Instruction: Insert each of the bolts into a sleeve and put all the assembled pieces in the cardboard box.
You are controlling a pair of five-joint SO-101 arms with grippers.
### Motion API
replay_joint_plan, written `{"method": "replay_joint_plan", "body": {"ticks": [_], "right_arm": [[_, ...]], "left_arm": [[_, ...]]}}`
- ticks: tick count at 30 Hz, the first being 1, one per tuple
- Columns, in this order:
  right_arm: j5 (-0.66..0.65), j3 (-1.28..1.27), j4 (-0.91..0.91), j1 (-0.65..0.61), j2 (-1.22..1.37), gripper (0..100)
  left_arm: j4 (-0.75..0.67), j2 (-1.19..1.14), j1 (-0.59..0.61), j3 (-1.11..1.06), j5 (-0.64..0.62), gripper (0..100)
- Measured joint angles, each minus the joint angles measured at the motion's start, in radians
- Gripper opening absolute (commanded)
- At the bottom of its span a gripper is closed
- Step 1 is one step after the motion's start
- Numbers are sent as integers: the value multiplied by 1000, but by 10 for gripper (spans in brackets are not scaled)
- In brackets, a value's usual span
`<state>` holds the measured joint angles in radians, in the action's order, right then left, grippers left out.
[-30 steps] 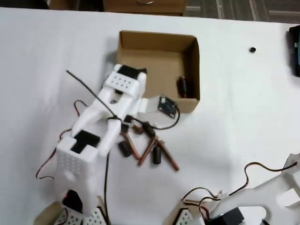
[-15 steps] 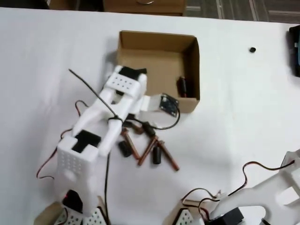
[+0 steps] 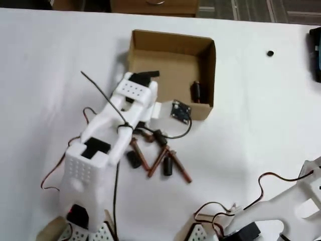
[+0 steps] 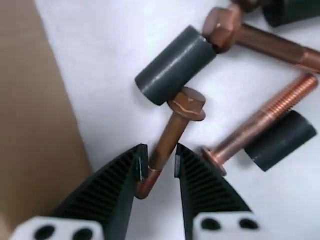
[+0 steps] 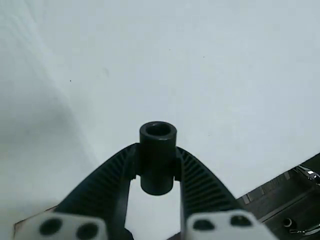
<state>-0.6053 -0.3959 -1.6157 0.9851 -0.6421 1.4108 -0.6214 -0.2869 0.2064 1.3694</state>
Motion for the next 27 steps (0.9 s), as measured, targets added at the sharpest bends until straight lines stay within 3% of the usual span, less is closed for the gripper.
{"method": "replay_joint_plan", "body": {"ticks": [14,18,27], "right_arm": [[48,0,-2,-75,0,19],[51,0,-2,-72,0,19],[54,0,-2,-129,0,19]], "left_arm": [[63,-28,-54,14,0,116],[64,-31,-54,14,0,11],[135,-48,-31,64,0,22]]}}
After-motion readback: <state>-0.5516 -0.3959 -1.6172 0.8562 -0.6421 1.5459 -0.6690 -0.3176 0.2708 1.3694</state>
